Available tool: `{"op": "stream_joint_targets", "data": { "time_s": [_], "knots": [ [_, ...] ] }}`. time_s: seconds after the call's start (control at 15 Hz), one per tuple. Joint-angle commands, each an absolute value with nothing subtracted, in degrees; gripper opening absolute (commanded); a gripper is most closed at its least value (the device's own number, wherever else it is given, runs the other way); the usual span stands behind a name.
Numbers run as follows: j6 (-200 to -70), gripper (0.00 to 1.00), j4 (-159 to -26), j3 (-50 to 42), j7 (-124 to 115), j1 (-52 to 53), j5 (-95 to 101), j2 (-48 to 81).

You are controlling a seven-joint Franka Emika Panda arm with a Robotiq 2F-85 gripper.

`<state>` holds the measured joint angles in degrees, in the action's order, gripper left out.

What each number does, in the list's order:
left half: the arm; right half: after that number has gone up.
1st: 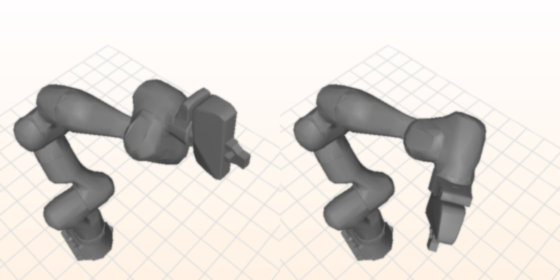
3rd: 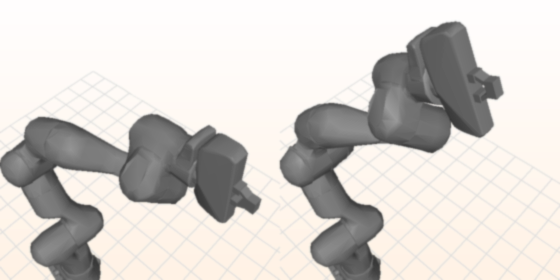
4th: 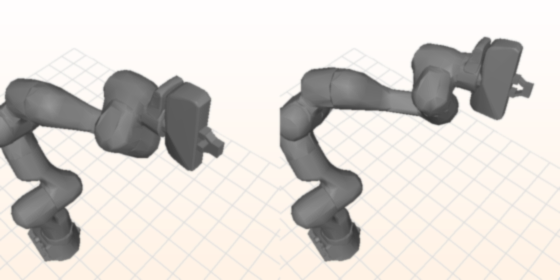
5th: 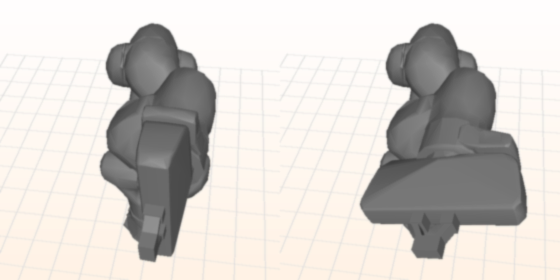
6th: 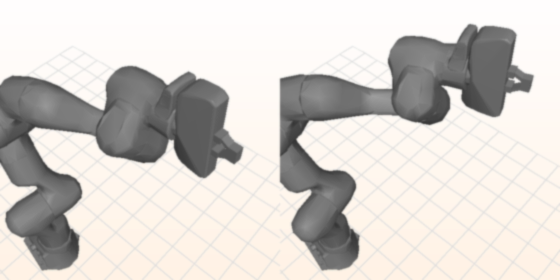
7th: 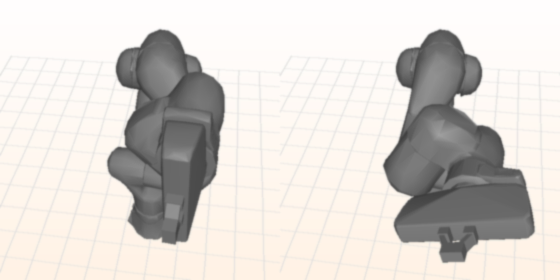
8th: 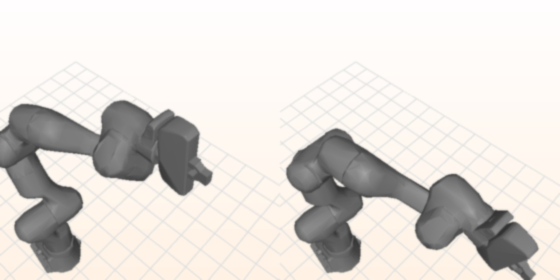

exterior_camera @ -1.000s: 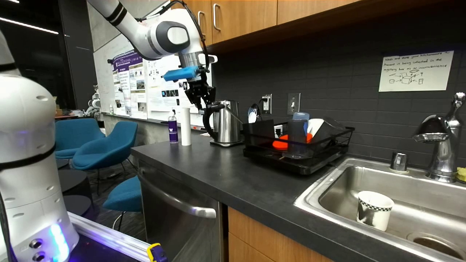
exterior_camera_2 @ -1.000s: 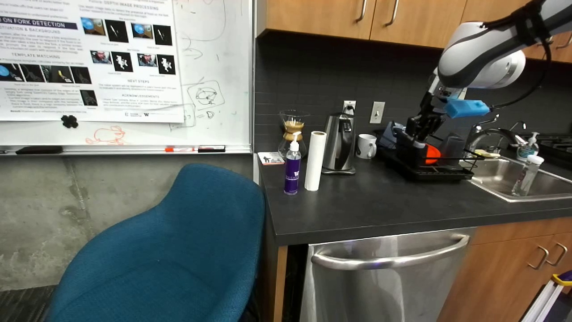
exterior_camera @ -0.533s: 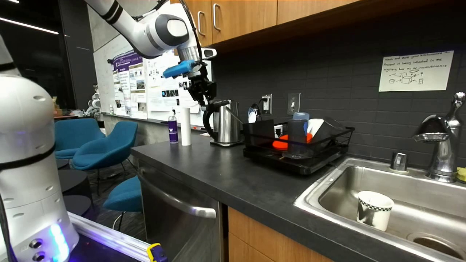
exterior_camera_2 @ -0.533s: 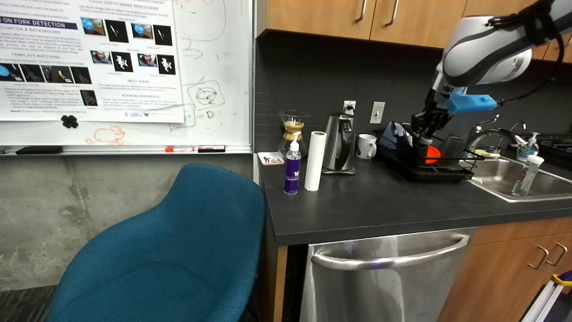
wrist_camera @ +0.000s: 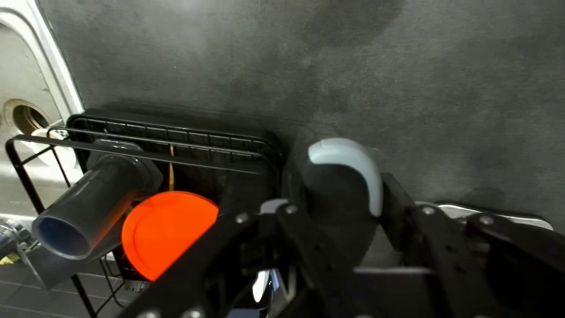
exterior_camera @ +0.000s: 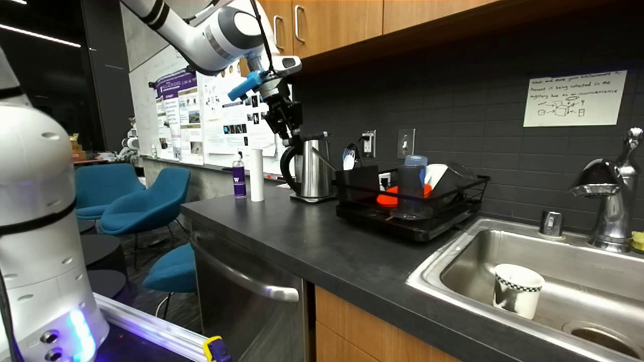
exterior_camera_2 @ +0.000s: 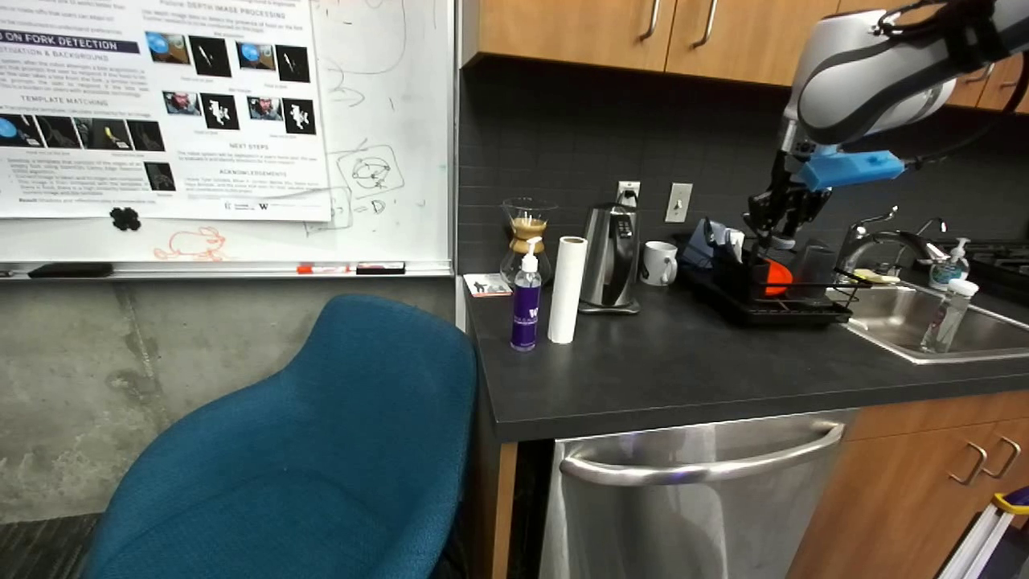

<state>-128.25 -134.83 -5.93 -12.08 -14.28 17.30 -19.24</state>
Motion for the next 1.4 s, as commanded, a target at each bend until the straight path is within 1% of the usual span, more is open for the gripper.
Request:
{"op": "stream_joint_targets", "data": {
  "time_s": [0.0,0.33,0.6,0.87,1.33],
  "knots": [
    [-123.4,0.17,-131.62,-4.68,-15.17,-14.32,18.8,-16.89],
    [-119.56,0.17,-130.18,-5.56,-15.21,-12.64,14.25,-13.83],
    [-119.87,0.17,-129.75,-7.43,-14.1,-11.95,4.93,-13.11],
    [-122.74,0.17,-130.33,-9.35,-12.78,-11.73,-5.75,-14.6],
    [-127.73,0.17,-130.21,-11.18,-13.96,-12.37,-16.54,-16.56]
  ]
}}
